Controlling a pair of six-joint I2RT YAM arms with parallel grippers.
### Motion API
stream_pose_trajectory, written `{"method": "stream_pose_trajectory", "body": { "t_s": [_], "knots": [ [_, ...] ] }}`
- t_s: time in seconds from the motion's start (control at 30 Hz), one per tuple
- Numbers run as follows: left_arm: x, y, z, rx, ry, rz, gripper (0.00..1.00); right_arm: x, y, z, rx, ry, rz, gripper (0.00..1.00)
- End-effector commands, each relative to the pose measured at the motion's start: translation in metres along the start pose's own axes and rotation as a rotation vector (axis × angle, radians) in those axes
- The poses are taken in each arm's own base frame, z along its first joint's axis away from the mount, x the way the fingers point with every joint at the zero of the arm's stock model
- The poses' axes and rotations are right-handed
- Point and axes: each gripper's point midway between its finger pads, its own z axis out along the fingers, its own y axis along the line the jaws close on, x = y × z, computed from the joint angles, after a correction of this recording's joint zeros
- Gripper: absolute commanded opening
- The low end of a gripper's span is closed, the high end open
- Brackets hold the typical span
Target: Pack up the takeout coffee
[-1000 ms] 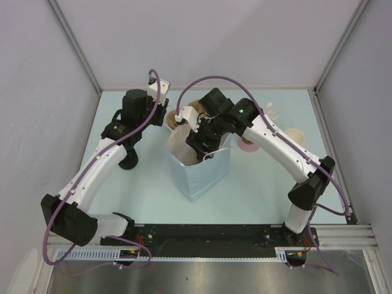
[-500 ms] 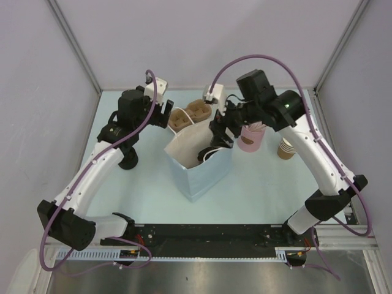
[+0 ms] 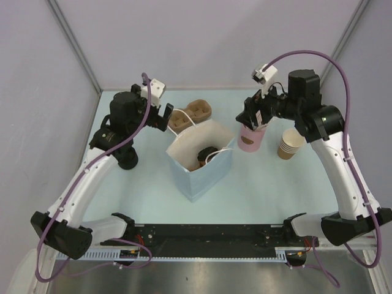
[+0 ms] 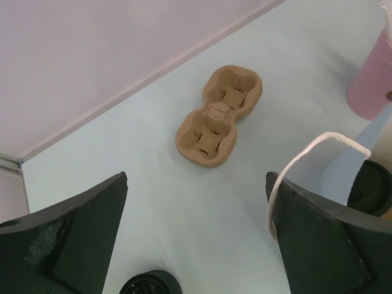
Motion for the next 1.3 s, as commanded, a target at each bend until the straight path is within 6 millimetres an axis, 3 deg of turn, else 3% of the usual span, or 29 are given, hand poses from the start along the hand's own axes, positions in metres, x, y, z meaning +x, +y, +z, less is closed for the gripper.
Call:
{"method": "stream_pose_trajectory", "body": {
  "t_s": [0.0,0.2,0.37,0.6,0.77,0.83,1.07,1.27],
  "knots": [
    [-0.03,0.004,-0.026,0.012,-0.091,0.058,0.99,-0.018,-0.046,-0.01,0.241,-0.121,0.023,0.81],
    [-0.045,0.012,-0.051,-0.015,-0.136,0.122,1.0,0.021,-0.088,0.004,0.385,-0.046,0.078,0.77],
    [-0.034,0.004,-0.065,0.026,-0.128,0.161,0.99,0.053,-0.122,0.017,0.462,0.006,0.156,0.75],
    [0.002,-0.004,-0.051,0.05,-0.037,0.145,0.99,0.084,-0.143,0.05,0.455,0.078,0.191,0.72],
    [0.008,-0.002,-0.066,0.032,-0.051,0.142,0.99,0.109,-0.154,0.068,0.458,0.147,0.21,0.67],
    [0.01,0.0,-0.075,0.02,-0.051,0.144,0.99,0.112,-0.155,0.07,0.462,0.153,0.215,0.64],
    [0.044,0.002,-0.084,-0.015,-0.009,0.131,1.0,0.127,-0.166,0.076,0.505,0.175,0.214,0.61],
    [0.056,0.003,-0.087,-0.014,-0.042,0.096,0.99,0.135,-0.165,0.075,0.511,0.183,0.205,0.5]
  ]
}}
